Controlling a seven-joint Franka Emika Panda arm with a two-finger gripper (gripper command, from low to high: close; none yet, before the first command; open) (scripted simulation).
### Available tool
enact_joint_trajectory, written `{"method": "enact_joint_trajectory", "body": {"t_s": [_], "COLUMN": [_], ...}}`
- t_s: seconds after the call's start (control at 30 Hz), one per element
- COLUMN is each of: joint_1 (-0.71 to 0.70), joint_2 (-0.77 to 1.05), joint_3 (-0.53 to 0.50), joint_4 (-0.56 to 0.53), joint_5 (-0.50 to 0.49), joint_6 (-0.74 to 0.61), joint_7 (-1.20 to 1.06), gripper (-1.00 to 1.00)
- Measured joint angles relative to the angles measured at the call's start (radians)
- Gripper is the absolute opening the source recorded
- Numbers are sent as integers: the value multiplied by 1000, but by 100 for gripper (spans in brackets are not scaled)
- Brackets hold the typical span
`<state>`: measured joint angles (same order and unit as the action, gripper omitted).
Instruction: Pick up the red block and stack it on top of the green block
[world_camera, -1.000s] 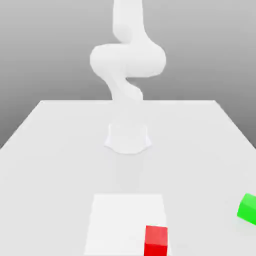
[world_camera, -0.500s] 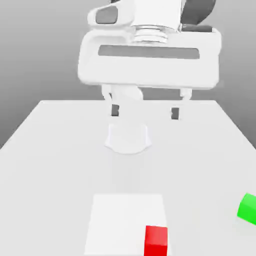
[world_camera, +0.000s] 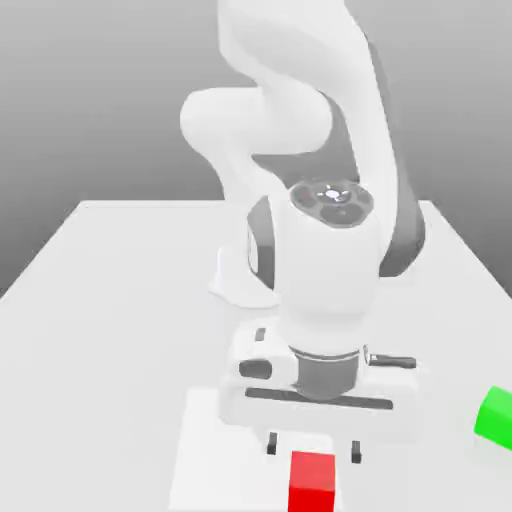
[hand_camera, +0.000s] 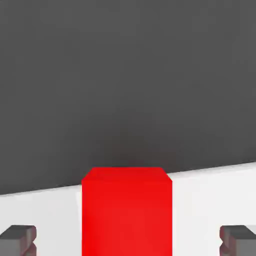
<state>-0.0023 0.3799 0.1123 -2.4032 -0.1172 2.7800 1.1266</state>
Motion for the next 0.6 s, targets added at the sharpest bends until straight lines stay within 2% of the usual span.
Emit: {"method": "enact_joint_trajectory", "body": {"t_s": [0.03, 0.23, 0.4, 0.6], "joint_1": [5, 7, -13, 136], "joint_2": [25, 38, -96, -174], "joint_3": [-7, -9, 20, 158], "joint_4": [4, 6, -16, -22], "joint_5": [-7, -12, 32, 22], "joint_6": [21, 32, -80, -157], "joint_7": [6, 9, -23, 18], "gripper": [-100, -100, -100, -100]}}
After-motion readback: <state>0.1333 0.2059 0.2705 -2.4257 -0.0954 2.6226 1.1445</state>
